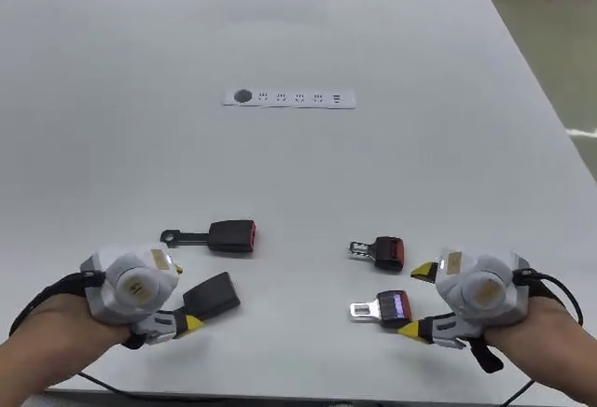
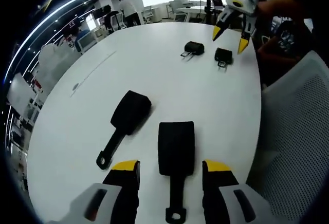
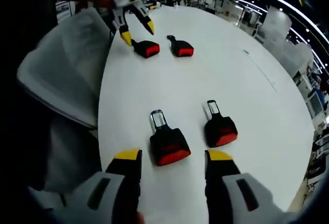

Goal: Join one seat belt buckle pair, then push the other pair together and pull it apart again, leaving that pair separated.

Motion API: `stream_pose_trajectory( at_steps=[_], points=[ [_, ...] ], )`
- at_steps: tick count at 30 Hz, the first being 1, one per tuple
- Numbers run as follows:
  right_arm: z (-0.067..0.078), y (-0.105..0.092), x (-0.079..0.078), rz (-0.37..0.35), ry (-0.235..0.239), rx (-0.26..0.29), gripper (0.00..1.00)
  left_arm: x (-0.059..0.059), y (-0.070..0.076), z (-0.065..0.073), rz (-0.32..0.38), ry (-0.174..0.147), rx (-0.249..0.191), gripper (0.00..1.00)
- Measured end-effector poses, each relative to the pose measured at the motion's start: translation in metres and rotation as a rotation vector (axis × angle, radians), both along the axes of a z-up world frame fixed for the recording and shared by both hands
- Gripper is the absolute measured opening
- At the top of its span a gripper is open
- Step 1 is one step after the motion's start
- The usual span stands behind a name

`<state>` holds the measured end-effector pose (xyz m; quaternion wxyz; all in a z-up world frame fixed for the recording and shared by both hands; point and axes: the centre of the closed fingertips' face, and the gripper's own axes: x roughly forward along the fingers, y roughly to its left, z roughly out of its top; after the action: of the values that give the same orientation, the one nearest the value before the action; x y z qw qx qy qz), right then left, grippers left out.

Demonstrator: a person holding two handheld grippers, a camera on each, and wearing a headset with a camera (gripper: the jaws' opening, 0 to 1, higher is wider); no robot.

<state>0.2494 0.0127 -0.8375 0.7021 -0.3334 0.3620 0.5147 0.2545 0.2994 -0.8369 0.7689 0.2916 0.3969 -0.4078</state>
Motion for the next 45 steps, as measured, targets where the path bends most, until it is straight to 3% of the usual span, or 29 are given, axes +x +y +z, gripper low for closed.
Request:
stream_pose_trajectory(
  at_steps=[5, 7, 10, 12, 13, 16, 24, 26, 34, 40, 45],
  points=[
    [-0.016, 0.0, 0.002, 0.033, 0.022, -0.039, 0.48, -0.003, -0.007, -0.013, -0.012, 0.066, 0.012, 0.49],
    [-0.02, 0.0, 0.001, 0.037, 0.03, -0.043, 0.47, -0.004, -0.005, -0.018, -0.089, 0.058, 0.066, 0.48],
    [-0.021, 0.004, -0.001, 0.049, 0.032, -0.043, 0.47, -0.005, -0.008, -0.021, -0.099, 0.072, 0.066, 0.45],
    [-0.022, 0.008, -0.003, 0.064, 0.039, -0.046, 0.46, -0.005, -0.009, -0.022, -0.144, 0.061, 0.083, 0.41],
    [-0.024, 0.009, -0.004, 0.074, 0.044, -0.055, 0.45, -0.003, -0.01, -0.022, -0.173, 0.039, 0.092, 0.39],
    [-0.028, 0.008, -0.002, 0.083, 0.048, -0.07, 0.42, -0.003, -0.013, -0.023, -0.199, 0.042, 0.099, 0.37],
    [-0.029, 0.008, -0.001, 0.066, 0.086, -0.041, 0.37, -0.004, -0.02, -0.024, -0.284, 0.053, 0.122, 0.35],
    [-0.03, 0.006, 0.0, 0.055, 0.105, -0.031, 0.37, -0.005, -0.021, -0.023, -0.336, 0.041, 0.13, 0.35],
    [-0.029, 0.007, 0.0, 0.052, 0.114, -0.044, 0.36, -0.007, -0.022, -0.023, -0.354, 0.032, 0.126, 0.33],
    [-0.029, 0.009, 0.0, 0.064, 0.109, -0.047, 0.35, -0.006, -0.023, -0.025, -0.365, 0.067, 0.144, 0.33],
    [-0.029, 0.012, 0.0, 0.038, 0.104, -0.041, 0.35, -0.008, -0.024, -0.025, -0.398, 0.07, 0.167, 0.33]
  ],
)
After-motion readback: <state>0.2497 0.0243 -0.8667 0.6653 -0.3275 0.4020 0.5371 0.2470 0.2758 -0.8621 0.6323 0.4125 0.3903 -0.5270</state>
